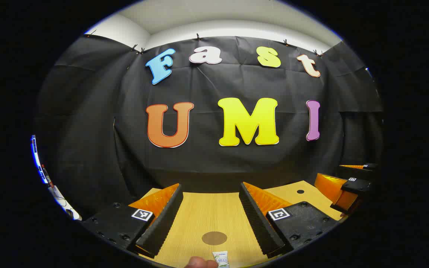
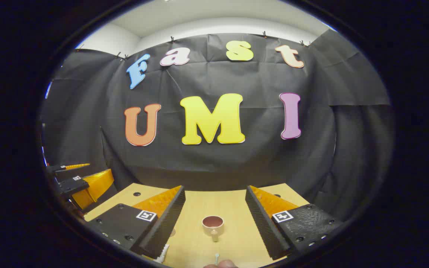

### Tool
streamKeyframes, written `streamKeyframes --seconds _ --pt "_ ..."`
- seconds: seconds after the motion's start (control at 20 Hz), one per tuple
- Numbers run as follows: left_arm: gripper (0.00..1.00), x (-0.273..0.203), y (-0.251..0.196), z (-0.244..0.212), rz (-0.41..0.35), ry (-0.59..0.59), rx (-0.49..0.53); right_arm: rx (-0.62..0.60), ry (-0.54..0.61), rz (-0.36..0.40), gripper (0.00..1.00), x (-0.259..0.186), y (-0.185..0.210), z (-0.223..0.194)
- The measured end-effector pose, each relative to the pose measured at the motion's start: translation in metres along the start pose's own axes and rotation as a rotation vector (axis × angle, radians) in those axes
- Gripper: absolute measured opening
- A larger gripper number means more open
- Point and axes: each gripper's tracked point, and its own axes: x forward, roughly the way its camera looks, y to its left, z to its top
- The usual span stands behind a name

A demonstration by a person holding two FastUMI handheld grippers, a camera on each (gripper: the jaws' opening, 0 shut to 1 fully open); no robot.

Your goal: Put the toothbrush and toothpaste on the desktop into the cup, then pick up the cup and place it on the coaster on the desktop.

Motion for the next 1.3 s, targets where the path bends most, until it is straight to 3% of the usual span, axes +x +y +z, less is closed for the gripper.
streamKeyframes --seconds 1.0,1.1,1.3 --pt "0.96 0.003 -0.006 -0.017 0.003 0.071 0.019 -0.026 0.067 0.005 0.96 0.008 -0.02 -0.016" --pt "0.96 0.005 -0.01 -0.024 -0.02 0.099 0.028 -0.025 0.12 0.041 0.96 0.012 -0.015 -0.028" --pt "0.97 -0.007 -0.024 -0.074 -0.087 0.292 0.024 -0.021 0.355 0.089 0.96 0.01 -0.016 -0.086"
